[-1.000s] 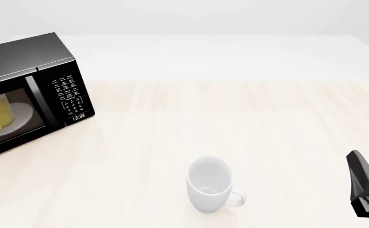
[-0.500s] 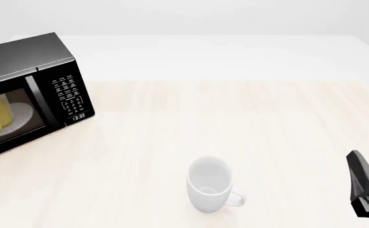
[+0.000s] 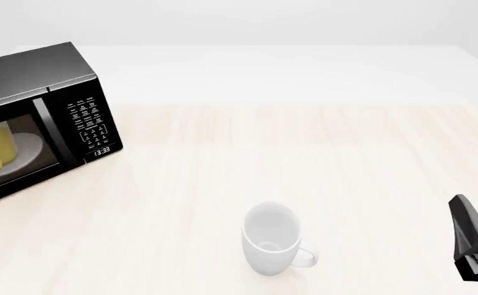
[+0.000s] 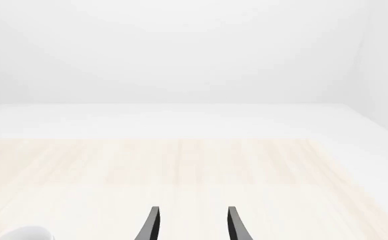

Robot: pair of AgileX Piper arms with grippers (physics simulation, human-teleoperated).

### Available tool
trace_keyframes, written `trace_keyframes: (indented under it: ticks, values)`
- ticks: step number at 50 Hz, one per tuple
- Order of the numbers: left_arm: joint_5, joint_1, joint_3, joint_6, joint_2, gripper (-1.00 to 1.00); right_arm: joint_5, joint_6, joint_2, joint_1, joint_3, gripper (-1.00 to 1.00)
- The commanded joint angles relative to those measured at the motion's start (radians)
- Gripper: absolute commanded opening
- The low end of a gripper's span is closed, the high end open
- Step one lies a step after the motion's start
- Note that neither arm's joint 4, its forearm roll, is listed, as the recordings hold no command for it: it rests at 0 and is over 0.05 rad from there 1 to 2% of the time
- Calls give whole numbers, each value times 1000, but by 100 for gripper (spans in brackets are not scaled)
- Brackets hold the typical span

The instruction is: Put the yellow and white mug in the microwave and close it.

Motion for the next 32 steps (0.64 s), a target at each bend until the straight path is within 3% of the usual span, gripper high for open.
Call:
trace_keyframes:
  ticks: [1,32]
  values:
    - [76,3,-10,-6,-106,100,0,0,0,0,0,100]
    - [241,20,-46,-4,-323,100,0,0,0,0,0,100]
